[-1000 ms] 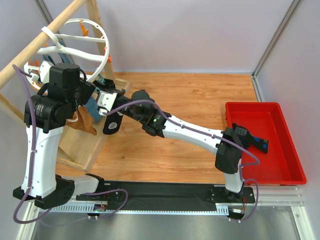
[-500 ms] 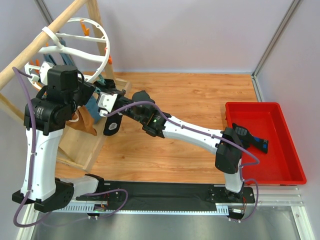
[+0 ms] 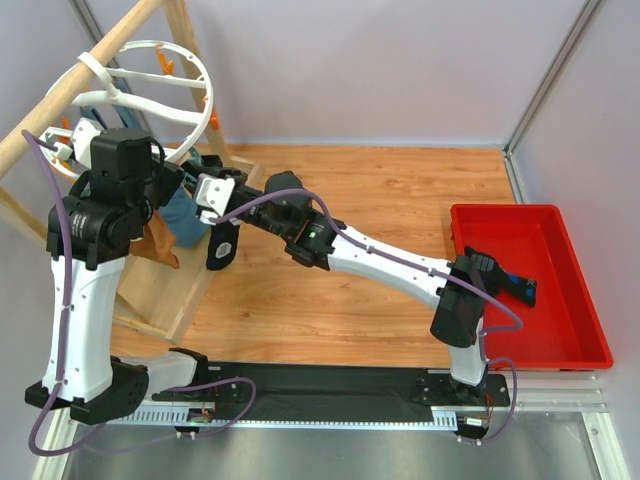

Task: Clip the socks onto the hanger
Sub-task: Open the clamp at the hanger.

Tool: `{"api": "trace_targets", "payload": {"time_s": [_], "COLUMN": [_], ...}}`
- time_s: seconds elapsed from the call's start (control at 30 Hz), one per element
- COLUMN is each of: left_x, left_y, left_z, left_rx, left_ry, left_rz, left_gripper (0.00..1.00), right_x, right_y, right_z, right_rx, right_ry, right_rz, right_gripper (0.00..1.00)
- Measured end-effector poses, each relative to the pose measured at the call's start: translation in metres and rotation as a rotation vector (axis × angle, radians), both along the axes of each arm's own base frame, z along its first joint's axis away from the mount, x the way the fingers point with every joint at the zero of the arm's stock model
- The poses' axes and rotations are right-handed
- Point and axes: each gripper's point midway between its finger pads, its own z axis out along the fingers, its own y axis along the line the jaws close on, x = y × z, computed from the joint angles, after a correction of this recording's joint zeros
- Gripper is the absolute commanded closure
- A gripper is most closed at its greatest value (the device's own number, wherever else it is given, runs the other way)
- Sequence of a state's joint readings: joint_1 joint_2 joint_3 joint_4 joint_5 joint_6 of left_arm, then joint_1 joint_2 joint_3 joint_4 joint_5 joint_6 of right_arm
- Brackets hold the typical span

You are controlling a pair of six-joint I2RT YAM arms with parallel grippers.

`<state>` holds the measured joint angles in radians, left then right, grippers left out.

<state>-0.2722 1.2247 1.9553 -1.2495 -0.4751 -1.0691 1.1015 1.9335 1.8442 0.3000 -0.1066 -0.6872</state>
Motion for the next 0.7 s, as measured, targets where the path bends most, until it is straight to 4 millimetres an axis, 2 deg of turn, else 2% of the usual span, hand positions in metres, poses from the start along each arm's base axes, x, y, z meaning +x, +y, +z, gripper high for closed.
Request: {"api": "trace_targets", "payload": {"time_s": [0.27, 0.3, 0.33, 0.43, 0.6, 0.7], "left_x": [0.002, 0.002, 0.002, 0.002, 0.002, 0.002], "left_y": [-0.001, -0.001, -0.001, 0.0, -0.001, -0.001], "left_z": [-0.003, -0.002, -0.003, -0.003, -0.003, -0.003], "left_rx": [0.031, 0.037, 0.041, 0.056, 0.071, 0.078], "left_ry": [0.006, 0.004, 0.004, -0.001, -0.012, -0.018], "left_rz": [-0.021, -0.026, -0.029, -0.039, -0.055, -0.06], "left_gripper": [1.0, 1.0, 1.0, 1.0, 1.0, 1.0], "right_x": [-0.003, -0.003, -0.003, 0.003, 0.008, 0.006], "right_y": [0.0, 0.0, 0.0, -0.002, -0.005, -0.004], "right_z": [0.025, 0.025, 0.024, 0.016, -0.014, -0.025], "right_rx": [0.034, 0.035, 0.036, 0.038, -0.002, -0.022], "right_ry": [0.001, 0.007, 0.013, 0.052, 0.127, 0.148], "right_rz": [0.048, 0.054, 0.056, 0.058, 0.067, 0.088], "right_gripper": [0.56, 0.53, 0.46, 0.42, 0.43, 0.44]}}
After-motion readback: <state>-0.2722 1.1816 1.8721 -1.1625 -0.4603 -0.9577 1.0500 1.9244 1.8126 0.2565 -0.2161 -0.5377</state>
